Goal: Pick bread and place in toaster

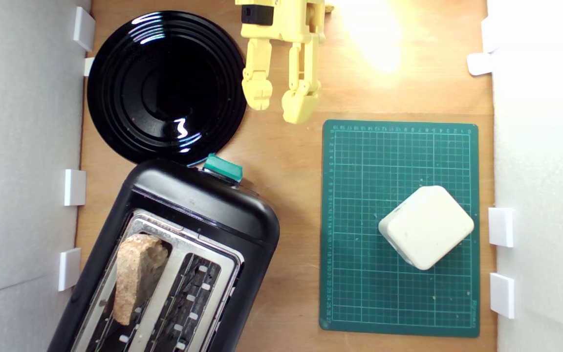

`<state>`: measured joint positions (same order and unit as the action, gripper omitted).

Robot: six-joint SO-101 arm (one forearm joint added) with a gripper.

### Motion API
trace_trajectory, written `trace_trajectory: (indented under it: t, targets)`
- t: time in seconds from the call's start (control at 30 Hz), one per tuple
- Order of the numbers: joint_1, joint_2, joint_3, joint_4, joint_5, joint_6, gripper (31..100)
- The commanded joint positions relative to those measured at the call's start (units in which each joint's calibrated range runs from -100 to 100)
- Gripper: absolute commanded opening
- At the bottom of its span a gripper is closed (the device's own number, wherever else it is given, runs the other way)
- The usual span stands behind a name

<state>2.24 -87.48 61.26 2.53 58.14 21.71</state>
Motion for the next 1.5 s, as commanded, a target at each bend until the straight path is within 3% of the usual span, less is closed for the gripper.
trace_trajectory:
  t: [0.0, 0.13, 0.43, 0.7, 1.07, 1.27, 1.47]
  targets:
    - [-1.2, -4.36, 6.7, -0.36, 0.31, 1.23, 75.2]
    - [-2.24, -10.52, 16.5, 0.46, 0.23, 1.28, 65.5]
    - [-2.32, -11.52, 24.94, 0.55, 0.23, 1.28, 53.0]
    - [-2.32, -11.77, 34.66, 0.64, 0.14, 3.27, 50.8]
    - [-2.32, -11.77, 37.29, 0.55, 0.14, 2.91, 50.7]
    - [-2.32, -11.77, 37.29, 0.28, 0.23, 2.91, 42.8]
    - [-2.32, -11.68, 37.29, -0.27, 0.23, 2.91, 42.9]
